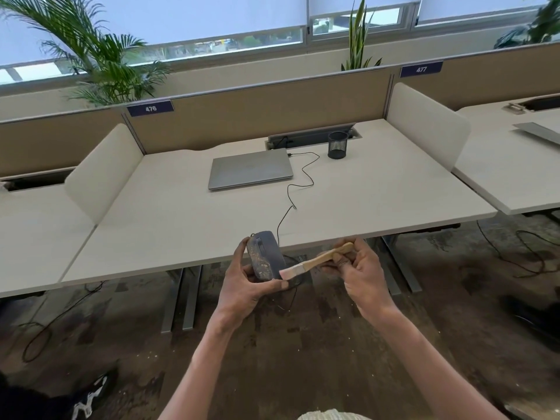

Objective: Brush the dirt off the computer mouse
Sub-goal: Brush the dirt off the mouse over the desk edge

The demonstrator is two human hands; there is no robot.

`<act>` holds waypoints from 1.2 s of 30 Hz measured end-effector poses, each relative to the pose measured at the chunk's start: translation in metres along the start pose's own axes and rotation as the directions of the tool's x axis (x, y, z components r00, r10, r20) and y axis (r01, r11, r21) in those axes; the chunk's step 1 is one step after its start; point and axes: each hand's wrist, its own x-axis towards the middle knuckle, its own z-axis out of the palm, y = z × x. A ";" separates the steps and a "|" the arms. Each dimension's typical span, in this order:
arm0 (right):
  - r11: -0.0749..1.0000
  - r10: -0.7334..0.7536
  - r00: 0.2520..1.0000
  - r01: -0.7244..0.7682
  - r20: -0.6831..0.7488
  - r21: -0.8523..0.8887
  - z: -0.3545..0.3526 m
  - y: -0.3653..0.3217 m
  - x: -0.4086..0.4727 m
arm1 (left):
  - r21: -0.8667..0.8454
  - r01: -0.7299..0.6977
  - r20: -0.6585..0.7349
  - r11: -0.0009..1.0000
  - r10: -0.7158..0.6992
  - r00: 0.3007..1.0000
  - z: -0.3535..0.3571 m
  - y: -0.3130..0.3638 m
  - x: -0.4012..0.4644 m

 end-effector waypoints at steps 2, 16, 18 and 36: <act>0.992 -0.030 1.000 0.030 0.002 -0.123 -0.001 0.002 -0.003 | -0.008 0.009 0.001 1.000 -0.009 1.000 0.002 -0.002 -0.001; 0.955 -0.130 0.991 0.122 -0.012 -0.270 -0.002 0.001 -0.007 | -0.015 0.041 -0.003 0.999 -0.041 0.999 0.001 -0.001 0.000; 0.948 -0.166 0.986 0.155 -0.016 -0.279 -0.002 -0.002 -0.007 | -0.014 0.035 0.000 0.999 -0.035 0.999 0.000 0.001 0.000; 0.756 -0.423 0.895 0.434 0.141 -0.491 0.006 -0.040 -0.003 | 0.071 0.005 0.023 0.997 -0.007 1.000 0.010 0.006 -0.010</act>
